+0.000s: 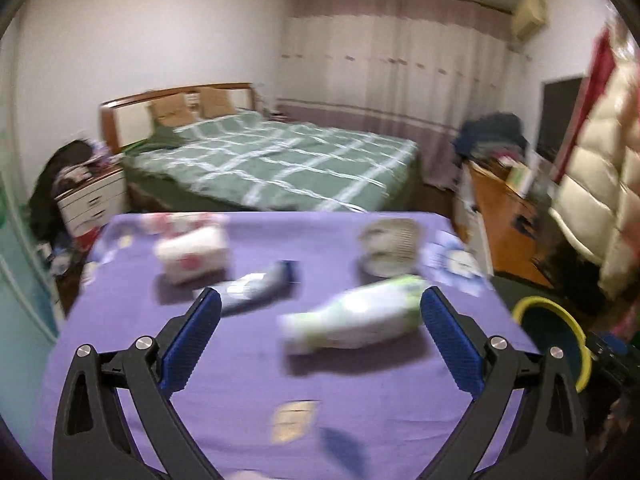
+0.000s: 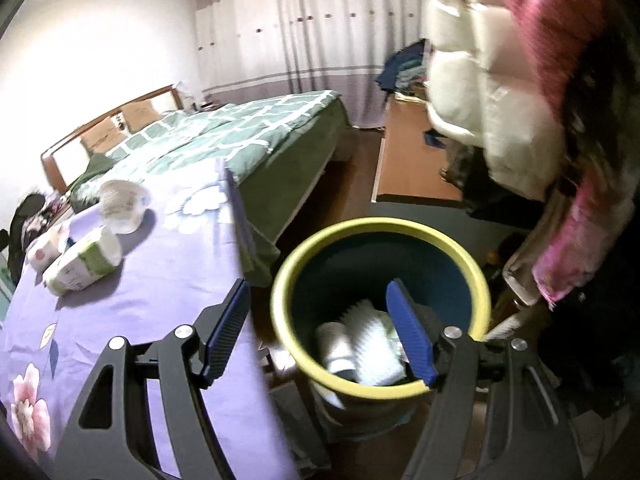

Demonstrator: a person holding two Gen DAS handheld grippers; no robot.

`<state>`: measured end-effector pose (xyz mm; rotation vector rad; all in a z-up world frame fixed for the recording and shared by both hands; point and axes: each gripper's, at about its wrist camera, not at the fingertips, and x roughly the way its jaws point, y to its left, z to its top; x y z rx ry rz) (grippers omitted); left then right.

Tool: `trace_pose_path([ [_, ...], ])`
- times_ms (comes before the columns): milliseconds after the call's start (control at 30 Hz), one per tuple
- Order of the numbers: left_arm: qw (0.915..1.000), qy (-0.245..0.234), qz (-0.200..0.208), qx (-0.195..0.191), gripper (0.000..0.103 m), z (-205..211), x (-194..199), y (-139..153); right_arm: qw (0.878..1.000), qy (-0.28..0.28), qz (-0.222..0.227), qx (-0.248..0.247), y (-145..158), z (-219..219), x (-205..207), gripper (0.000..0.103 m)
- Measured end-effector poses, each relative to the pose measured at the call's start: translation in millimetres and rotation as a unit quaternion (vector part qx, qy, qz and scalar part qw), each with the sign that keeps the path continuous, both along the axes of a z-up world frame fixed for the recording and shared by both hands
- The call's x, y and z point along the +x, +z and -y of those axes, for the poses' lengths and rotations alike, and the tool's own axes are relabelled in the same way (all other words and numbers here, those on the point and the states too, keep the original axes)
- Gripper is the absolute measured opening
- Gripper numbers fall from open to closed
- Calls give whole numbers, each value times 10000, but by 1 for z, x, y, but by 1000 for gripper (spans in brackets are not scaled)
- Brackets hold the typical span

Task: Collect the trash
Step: 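Move both grippers back over the table toward the blue-white tube, then grasp the blue-white tube with the right gripper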

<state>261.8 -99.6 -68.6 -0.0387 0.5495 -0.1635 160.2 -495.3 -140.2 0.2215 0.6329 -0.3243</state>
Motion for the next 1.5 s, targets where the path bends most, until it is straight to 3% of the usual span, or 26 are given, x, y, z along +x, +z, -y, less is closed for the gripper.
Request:
trace_pose_path([
  [233,9950,993,89,-68,98,-107,11,-10,9983,572,-53,-110,8,-61,31,67],
  [467,9846,1720,306,77,98,-159,13,-19,9920,1256,-87,-120,17,-122,64,67],
  [767,9678,2495,308,-106,98,-213,5,-31,9761,2172,-29,-36,38,-206,126,67],
  [933,9636,2663,104,-216,98,-226,6,-41,9672,2535,-116,79,41,-255,176,67],
  [1133,9661,2578,41,-119,98,-220,11,-45,9619,2669,-581,130,17,-297,236,52],
  [1500,9707,2403,-55,-68,98,-210,10,-46,9625,2410,-1179,412,-26,-313,287,52],
])
